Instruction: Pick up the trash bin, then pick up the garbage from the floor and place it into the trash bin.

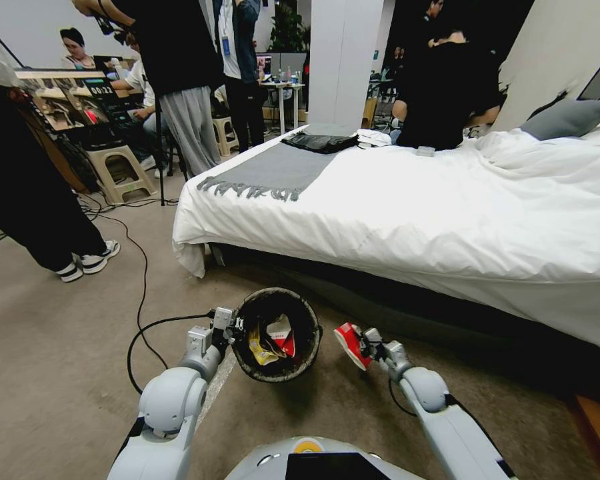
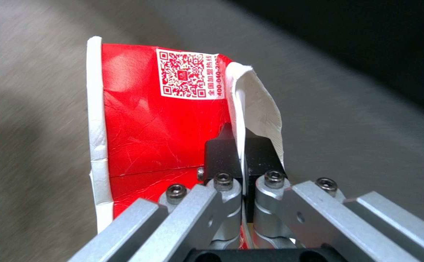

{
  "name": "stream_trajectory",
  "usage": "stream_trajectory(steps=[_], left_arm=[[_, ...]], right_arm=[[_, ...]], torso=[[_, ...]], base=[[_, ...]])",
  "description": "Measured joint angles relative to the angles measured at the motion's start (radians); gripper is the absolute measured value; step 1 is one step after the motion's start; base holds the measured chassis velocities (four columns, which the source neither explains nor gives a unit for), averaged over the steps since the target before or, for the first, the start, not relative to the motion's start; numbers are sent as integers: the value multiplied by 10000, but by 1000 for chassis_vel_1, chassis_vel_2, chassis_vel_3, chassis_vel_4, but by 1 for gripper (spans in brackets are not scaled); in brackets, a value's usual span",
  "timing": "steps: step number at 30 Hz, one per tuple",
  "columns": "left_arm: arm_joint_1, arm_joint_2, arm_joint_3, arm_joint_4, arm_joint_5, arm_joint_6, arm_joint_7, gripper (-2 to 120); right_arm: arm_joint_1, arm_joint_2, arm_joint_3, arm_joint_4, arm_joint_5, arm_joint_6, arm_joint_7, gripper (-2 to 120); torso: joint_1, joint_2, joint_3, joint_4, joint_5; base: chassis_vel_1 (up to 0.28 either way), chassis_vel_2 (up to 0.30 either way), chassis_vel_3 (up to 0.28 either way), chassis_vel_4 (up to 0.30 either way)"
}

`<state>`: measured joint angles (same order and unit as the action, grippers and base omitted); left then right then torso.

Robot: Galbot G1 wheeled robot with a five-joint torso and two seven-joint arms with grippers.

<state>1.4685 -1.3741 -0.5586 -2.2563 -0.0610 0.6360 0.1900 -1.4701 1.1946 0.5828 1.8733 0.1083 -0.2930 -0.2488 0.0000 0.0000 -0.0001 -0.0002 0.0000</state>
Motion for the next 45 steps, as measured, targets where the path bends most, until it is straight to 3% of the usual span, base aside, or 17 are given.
stream_trajectory(steps=[5,13,14,18,20,25,32,37,45], left_arm=[[-3,-32,-4,-32,-5,-2,0,1],[-13,-29,8,-46,-16,-3,1,1],[-17,-13,38,-42,-16,-3,10,1],[-18,-3,50,-40,-17,-4,14,1],[-21,61,82,-40,-17,-4,20,1],[-42,159,136,-81,-21,16,12,1],[-141,115,362,-78,39,136,-81,1],[-197,91,502,-60,91,202,-163,1],[-204,-44,759,-39,305,239,-250,1]], right_arm=[[-205,12,354,609,233,-35,194,0],[-470,-126,498,2904,1163,-566,820,0],[-426,-277,411,3636,1587,-835,1075,0],[-376,-343,359,3892,1763,-917,1211,0],[-145,-767,9,4837,2801,-1271,1780,0],[183,-1349,-443,5748,3558,-1566,1822,0],[791,-1903,-1002,5844,3768,-1689,852,0],[1118,-2173,-1464,5775,3918,-1763,739,0],[1864,-2393,-3159,5317,3972,-1801,815,0]], torso=[[0,0,0,3,0],[0,2,0,3,-2],[0,1,0,2,0],[0,1,0,2,1],[0,1,0,3,1],[0,1,0,2,0],[0,1,0,3,0],[0,1,1,2,1],[0,0,1,3,0]], base=[[0,0,0,0],[0,0,0,0],[0,0,0,0],[0,0,0,0],[0,0,0,0],[0,0,0,0],[0,0,0,0],[0,0,0,0],[0,0,0,0]])
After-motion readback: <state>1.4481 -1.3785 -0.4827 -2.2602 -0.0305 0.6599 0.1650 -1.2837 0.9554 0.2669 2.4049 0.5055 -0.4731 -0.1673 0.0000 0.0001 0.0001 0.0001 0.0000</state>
